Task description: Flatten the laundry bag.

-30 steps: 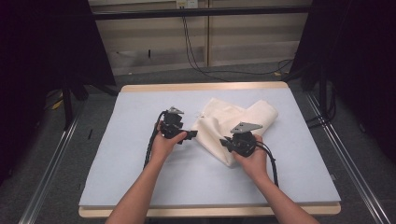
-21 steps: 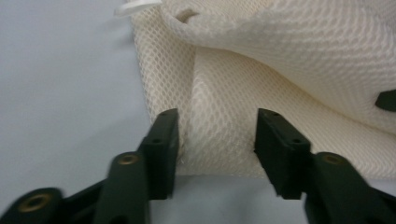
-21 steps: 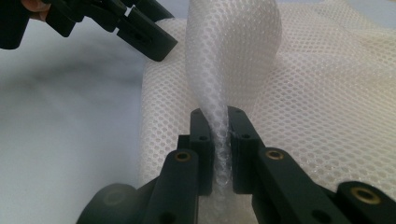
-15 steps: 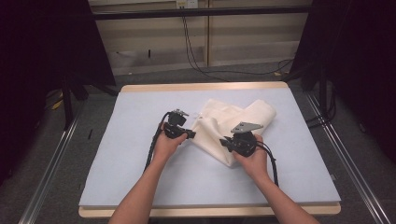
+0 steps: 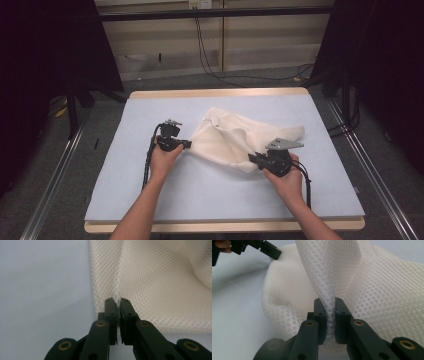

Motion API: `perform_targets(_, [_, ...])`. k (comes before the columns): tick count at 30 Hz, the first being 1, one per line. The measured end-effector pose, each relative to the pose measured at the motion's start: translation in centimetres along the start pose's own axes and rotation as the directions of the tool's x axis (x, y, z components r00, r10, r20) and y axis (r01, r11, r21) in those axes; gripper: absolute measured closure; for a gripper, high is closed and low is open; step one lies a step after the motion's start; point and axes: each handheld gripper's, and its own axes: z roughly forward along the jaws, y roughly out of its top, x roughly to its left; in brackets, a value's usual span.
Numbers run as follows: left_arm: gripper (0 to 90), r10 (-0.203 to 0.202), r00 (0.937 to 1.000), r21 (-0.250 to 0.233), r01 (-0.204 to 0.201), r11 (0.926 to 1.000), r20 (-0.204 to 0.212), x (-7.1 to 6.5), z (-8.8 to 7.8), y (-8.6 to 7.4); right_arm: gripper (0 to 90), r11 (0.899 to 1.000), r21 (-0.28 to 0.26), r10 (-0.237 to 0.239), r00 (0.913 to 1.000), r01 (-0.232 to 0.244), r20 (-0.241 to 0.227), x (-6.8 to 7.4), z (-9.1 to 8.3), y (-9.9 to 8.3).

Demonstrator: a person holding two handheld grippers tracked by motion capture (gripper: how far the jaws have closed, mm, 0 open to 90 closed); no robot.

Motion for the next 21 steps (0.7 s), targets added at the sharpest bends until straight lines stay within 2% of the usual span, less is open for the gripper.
perform_targets(2, [86.1, -0.009, 0.9999, 0.003, 0.009, 1.0000, 0.007, 0.1, -0.1, -0.1, 82.6, 1.000, 0.000, 0.002, 1.0000, -0.002, -0.004, 0.2, -0.1, -0.2])
perform_targets(4, [86.1, 0.002, 1.0000, 0.003, -0.002, 1.0000, -0.003, 0.3, -0.2, -0.2, 82.5, 1.000, -0.004, 0.002, 0.9999, -0.003, -0.015, 0.4, -0.4, -0.6])
perform_targets(5, [86.1, -0.020, 0.9998, -0.011, 0.020, 0.9997, 0.001, 0.2, -0.1, -0.2, 82.4, 1.000, -0.004, 0.006, 0.9998, -0.006, -0.021, 0.4, -0.5, -0.8])
perform_targets(7, [86.1, -0.004, 1.0000, -0.004, 0.004, 1.0000, -0.007, 0.5, -0.3, -0.3, 81.7, 1.000, -0.010, 0.023, 0.9991, -0.023, -0.036, 0.3, -0.7, -1.1])
perform_targets(9, [86.1, -0.022, 0.9997, -0.017, 0.022, 0.9996, -0.013, 0.7, -0.3, -0.3, 81.4, 0.999, -0.013, 0.030, 0.9985, -0.031, -0.045, 0.2, -0.9, -1.2])
perform_targets(11, [86.1, -0.021, 0.9995, -0.018, 0.021, 0.9996, -0.022, 1.4, -0.5, -0.3, 80.2, 0.999, -0.013, 0.034, 0.9973, -0.034, -0.066, 0.3, -1.0, -1.6])
perform_targets(14, [86.1, -0.023, 0.9994, -0.012, 0.022, 0.9997, -0.025, 1.7, -0.6, -0.4, 79.2, 0.999, -0.011, 0.032, 0.9968, -0.032, -0.073, 0.5, -1.3, -1.7])
perform_targets(15, [86.0, -0.038, 0.9990, -0.025, 0.037, 0.9990, -0.023, 1.8, -0.5, -0.4, 77.4, 0.999, -0.017, 0.033, 0.9957, -0.034, -0.087, 0.5, -1.4, -1.8])
perform_targets(17, [85.9, -0.025, 0.9990, -0.018, 0.025, 0.9995, -0.036, 2.1, -0.7, -0.4, 71.2, 0.999, -0.014, 0.037, 0.9941, -0.038, -0.102, 0.4, -1.8, -2.1])
perform_targets(18, [85.9, -0.041, 0.9987, -0.025, 0.040, 0.9989, -0.031, 2.2, -0.7, -0.4, 68.6, 0.999, -0.007, 0.036, 0.9932, -0.037, -0.110, 0.3, -2.0, -2.3])
perform_targets(19, [85.9, -0.032, 0.9989, -0.019, 0.031, 0.9993, -0.036, 2.5, -0.8, -0.4, 65.7, 0.999, -0.003, 0.034, 0.9922, -0.034, -0.120, 0.1, -2.3, -2.5])
perform_targets(20, [85.7, -0.041, 0.9986, -0.018, 0.041, 0.9990, -0.032, 2.6, -0.9, -0.4, 58.5, 0.999, 0.003, 0.041, 0.9902, -0.041, -0.133, -0.4, -3.0, -3.0])
perform_targets(21, [85.7, -0.030, 0.9988, -0.015, 0.030, 0.9994, -0.038, 2.8, -0.9, -0.4, 58.5, 0.999, 0.003, 0.041, 0.9902, -0.041, -0.133, -0.4, -3.0, -3.0])
